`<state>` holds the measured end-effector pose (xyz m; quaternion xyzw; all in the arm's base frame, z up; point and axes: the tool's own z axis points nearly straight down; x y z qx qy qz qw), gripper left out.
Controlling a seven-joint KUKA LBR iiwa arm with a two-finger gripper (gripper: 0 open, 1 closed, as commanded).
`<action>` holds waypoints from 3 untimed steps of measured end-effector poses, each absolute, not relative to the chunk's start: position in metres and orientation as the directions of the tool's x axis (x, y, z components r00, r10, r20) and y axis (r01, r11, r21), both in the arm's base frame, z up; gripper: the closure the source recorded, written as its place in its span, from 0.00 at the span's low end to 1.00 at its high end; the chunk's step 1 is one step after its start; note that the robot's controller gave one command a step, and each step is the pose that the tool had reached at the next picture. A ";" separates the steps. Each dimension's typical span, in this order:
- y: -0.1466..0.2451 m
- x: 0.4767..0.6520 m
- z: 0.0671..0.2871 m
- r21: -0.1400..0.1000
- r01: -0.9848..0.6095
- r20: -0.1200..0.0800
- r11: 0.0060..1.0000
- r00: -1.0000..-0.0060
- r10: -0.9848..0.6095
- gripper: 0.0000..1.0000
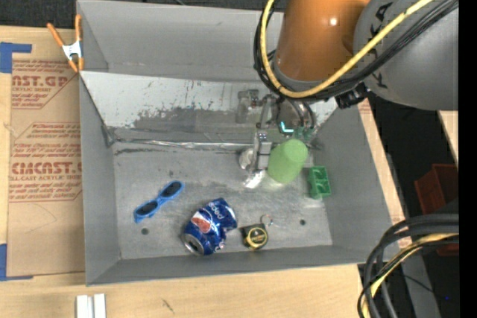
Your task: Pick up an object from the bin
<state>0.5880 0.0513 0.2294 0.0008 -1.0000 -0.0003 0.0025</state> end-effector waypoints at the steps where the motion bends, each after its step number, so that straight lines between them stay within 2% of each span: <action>1: 0.128 0.494 0.068 0.001 -0.323 0.003 0.946 -0.946 -0.323 0.00; 2: 0.113 0.481 0.100 0.000 -0.468 -0.001 0.884 -0.884 -0.468 0.00; 3: 0.104 0.480 0.101 0.001 -0.572 0.001 0.820 -0.820 -0.572 0.00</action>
Offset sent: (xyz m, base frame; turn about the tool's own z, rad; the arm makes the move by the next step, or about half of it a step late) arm -0.0926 0.0755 -0.1594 -0.3251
